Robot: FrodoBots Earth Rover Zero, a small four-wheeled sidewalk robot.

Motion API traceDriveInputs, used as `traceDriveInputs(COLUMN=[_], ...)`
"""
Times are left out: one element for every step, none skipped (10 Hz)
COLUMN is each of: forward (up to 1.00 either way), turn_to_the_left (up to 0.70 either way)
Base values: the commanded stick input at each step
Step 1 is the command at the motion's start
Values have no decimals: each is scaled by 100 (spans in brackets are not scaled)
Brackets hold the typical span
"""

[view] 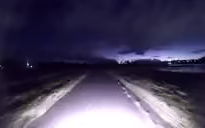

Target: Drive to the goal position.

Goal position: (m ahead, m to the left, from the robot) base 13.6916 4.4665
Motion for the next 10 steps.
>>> traceDriveInputs(forward=[70,70,70,70,70,70,70,70,70,70], turn_to_the_left=[0,0,0,0,0,0,0,0,0,0])
